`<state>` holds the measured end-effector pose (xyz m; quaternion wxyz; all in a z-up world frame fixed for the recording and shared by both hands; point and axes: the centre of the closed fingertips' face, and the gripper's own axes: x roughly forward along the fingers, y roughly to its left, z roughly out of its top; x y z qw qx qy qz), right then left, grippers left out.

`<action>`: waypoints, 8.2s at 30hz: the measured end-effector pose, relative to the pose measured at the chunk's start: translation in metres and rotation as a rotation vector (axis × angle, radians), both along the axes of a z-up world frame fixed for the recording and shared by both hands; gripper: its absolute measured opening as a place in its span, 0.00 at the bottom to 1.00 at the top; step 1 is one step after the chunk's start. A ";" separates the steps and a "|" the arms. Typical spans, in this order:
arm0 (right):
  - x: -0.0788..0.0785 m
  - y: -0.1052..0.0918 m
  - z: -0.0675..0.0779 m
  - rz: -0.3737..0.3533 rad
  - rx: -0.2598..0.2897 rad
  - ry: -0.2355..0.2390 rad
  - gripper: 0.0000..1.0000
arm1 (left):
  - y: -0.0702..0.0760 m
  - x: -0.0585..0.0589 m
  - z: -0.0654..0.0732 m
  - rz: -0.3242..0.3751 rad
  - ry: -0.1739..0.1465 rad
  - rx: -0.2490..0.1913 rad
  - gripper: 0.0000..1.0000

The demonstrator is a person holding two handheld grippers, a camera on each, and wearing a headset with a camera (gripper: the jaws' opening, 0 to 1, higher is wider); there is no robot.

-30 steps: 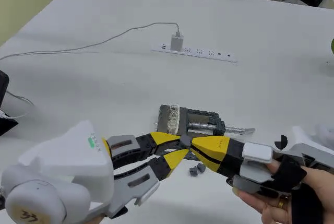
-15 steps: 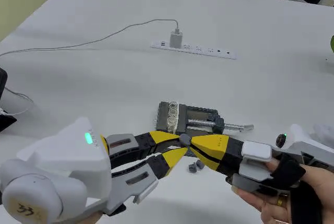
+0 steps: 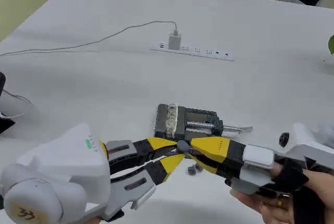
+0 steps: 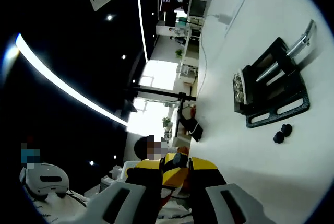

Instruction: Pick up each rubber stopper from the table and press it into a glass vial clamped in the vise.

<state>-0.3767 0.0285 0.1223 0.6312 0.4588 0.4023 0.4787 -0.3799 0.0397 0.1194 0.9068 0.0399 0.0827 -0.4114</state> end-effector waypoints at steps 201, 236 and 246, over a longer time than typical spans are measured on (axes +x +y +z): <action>0.137 0.036 -0.041 1.301 -1.017 -1.331 0.06 | 0.056 0.007 -0.082 0.136 0.267 0.138 0.99; 0.150 0.042 -0.087 1.467 -1.086 -1.282 0.06 | 0.063 -0.001 -0.095 0.167 0.319 0.117 0.96; 0.151 0.039 -0.093 1.488 -1.094 -1.286 0.06 | 0.063 -0.002 -0.097 0.169 0.329 0.110 0.95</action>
